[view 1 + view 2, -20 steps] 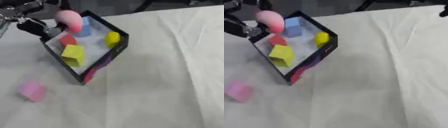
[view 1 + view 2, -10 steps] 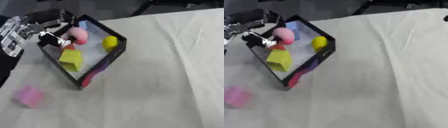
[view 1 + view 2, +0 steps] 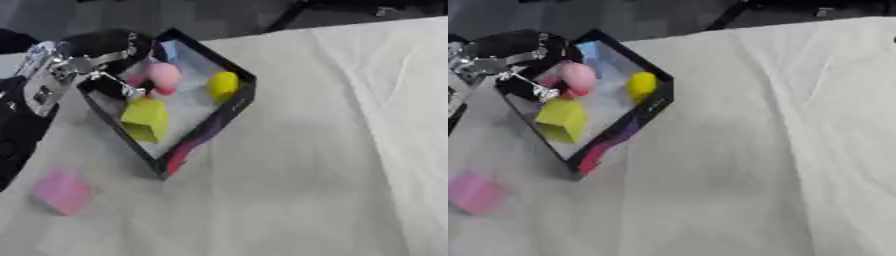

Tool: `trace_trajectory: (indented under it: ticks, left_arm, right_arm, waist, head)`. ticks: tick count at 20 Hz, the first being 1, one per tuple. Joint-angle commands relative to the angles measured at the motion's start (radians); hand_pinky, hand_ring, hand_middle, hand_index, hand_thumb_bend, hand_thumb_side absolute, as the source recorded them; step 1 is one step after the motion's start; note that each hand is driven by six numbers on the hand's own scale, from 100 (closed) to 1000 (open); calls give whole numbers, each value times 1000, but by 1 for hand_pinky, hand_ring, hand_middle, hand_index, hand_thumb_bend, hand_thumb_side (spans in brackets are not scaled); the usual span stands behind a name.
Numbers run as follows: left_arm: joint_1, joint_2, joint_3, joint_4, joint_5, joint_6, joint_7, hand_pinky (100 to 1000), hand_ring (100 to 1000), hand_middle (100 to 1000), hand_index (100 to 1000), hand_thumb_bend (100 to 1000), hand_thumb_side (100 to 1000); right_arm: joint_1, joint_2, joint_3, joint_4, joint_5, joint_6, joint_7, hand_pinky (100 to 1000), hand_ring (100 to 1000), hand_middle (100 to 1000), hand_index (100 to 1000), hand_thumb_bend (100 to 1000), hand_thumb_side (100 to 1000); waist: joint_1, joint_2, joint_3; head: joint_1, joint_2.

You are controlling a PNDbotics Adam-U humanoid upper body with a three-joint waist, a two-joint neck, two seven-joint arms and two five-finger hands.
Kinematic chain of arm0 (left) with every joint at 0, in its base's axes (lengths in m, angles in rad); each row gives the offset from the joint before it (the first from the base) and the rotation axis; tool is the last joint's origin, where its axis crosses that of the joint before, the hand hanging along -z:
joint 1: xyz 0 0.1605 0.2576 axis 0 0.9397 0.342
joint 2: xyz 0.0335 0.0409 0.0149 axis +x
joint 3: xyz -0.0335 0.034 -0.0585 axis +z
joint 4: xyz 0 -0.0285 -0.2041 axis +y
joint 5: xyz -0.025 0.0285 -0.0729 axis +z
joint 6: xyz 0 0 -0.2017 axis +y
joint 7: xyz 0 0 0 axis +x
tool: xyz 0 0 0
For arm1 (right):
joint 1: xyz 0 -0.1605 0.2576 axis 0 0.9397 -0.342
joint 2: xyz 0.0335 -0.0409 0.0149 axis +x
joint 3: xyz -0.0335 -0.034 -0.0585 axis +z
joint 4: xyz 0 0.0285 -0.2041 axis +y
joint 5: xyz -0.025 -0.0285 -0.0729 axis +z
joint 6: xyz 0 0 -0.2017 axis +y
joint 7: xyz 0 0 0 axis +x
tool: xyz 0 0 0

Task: Pick up objects on the table and place them in the box.

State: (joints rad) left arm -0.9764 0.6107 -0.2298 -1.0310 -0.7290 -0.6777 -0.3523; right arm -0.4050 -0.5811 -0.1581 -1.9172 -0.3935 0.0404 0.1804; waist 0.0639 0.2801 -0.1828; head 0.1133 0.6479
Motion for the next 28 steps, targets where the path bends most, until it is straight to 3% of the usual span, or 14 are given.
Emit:
trace_trajectory:
  ticks: [1,3,5,7,8,9,13,21,28]
  left_arm:
    - [-22,12,14,-24,-4,2,-24,881,946,891,1000,321,897]
    - [-21,10,13,-30,-10,-4,-38,888,949,895,1000,377,890]
    - [-19,7,14,-35,-12,-10,-48,886,945,889,1000,326,840]
    - [-15,3,20,-41,2,-9,-51,883,939,883,1000,152,786]
    - [-11,0,24,-50,16,-4,-51,877,930,875,1000,100,670]
    - [-5,-3,32,-66,31,3,-43,871,918,863,1000,100,592]
    - [47,9,55,-166,97,21,16,853,881,823,947,100,529]
    - [222,137,23,-377,227,-42,141,852,879,821,941,100,564]
    - [403,289,9,-560,339,-41,132,851,886,823,924,100,593]
  right_arm:
    - [-13,-17,-2,-24,-11,0,1,907,603,599,830,100,523]
    - [-14,-17,-1,-24,-12,-1,1,907,603,599,830,100,523]
    - [-14,-16,-1,-24,-12,-1,1,907,603,599,830,100,523]
    - [-13,-17,-1,-24,-12,-1,1,907,603,599,830,100,523]
    - [-12,-17,-1,-24,-12,-1,1,907,603,599,830,100,523]
    - [-9,-18,-2,-23,-11,-1,0,907,603,599,830,100,523]
    - [10,-26,-10,-21,-7,-3,-7,907,604,599,830,100,523]
    - [47,-40,-25,-18,5,-10,-22,908,604,598,830,100,523]
    - [58,-45,-31,-17,8,-19,-29,908,604,600,831,100,523]
  waist:
    - [6,-8,0]
    - [5,-8,-1]
    - [4,-8,-1]
    - [3,-9,1]
    - [3,-10,4]
    - [3,-11,8]
    - [1,-22,37]
    - [-6,-35,99]
    - [-18,-36,127]
  head:
    - [6,-8]
    - [9,-7]
    - [10,-6]
    - [10,-5]
    - [9,-2]
    - [7,2]
    - [-15,23]
    - [-64,51]
    - [-77,54]
